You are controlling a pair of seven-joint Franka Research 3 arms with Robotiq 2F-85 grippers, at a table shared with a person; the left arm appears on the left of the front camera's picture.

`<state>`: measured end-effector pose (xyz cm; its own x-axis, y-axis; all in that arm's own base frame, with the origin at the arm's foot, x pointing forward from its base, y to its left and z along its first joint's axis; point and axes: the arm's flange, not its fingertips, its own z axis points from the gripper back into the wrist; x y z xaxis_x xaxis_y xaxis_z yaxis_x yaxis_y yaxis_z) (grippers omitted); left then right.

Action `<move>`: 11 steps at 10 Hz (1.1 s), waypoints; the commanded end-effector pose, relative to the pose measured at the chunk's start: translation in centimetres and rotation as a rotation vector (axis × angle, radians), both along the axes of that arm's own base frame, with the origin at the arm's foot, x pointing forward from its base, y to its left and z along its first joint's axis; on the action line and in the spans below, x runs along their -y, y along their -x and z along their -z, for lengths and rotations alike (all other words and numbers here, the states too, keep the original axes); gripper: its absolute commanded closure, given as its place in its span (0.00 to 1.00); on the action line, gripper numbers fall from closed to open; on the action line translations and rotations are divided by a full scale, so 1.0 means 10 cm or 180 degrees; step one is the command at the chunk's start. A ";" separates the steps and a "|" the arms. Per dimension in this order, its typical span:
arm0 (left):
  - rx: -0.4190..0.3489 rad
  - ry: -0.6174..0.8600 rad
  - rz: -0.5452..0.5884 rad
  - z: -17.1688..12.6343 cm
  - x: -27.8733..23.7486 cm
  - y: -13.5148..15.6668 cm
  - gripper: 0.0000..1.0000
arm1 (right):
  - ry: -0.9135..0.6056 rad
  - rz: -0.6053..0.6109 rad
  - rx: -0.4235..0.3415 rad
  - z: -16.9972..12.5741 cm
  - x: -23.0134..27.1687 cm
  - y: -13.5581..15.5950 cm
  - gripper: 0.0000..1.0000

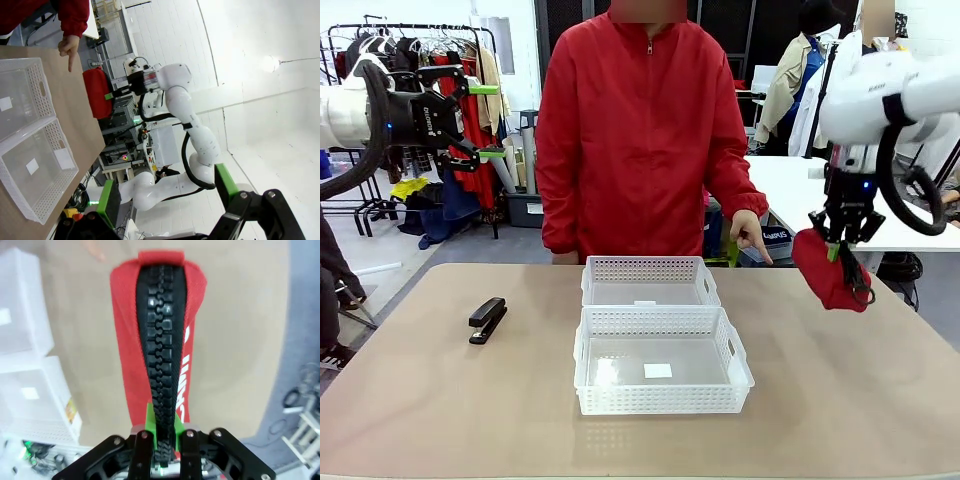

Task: Distribute items into two baskets.
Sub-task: Pick up the Pencil pouch that the person points to.

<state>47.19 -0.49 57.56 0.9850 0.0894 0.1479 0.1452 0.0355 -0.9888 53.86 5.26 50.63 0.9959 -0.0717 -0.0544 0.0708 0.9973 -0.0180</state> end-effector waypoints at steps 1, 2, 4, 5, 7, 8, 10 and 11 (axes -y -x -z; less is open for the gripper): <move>0.0009 0.0000 0.0000 -0.02 0.00 0.00 0.00 | -0.0096 -0.0015 -0.0045 -0.38 0.01 -0.09 1.00; 0.0009 0.0000 0.0000 -0.02 0.00 0.00 0.00 | -0.0118 -0.0067 -0.0058 -0.63 0.01 -0.12 1.00; 0.0009 0.0000 0.0000 -0.02 0.00 0.00 0.00 | -0.0149 -0.0078 -0.0012 -1.03 0.01 -0.15 1.00; 0.0009 0.0000 0.0000 -0.02 0.00 0.00 0.00 | -0.0181 -0.0091 0.0030 -1.19 -0.01 -0.16 1.00; 0.0009 0.0000 0.0000 -0.02 0.00 0.00 0.00 | -0.0234 -0.0086 0.0123 -1.52 -0.07 -0.14 1.00; 0.0009 0.0000 0.0000 -0.02 0.00 0.00 0.00 | -0.0245 -0.0060 0.0218 -1.63 -0.09 -0.12 1.00; 0.0009 0.0000 0.0000 -0.02 0.00 0.00 0.00 | -0.0254 -0.0007 0.0344 -1.75 -0.12 -0.07 1.00; 0.0009 0.0000 0.0000 -0.02 0.00 0.00 0.00 | -0.0277 0.0115 0.0413 -1.71 -0.13 -0.06 1.00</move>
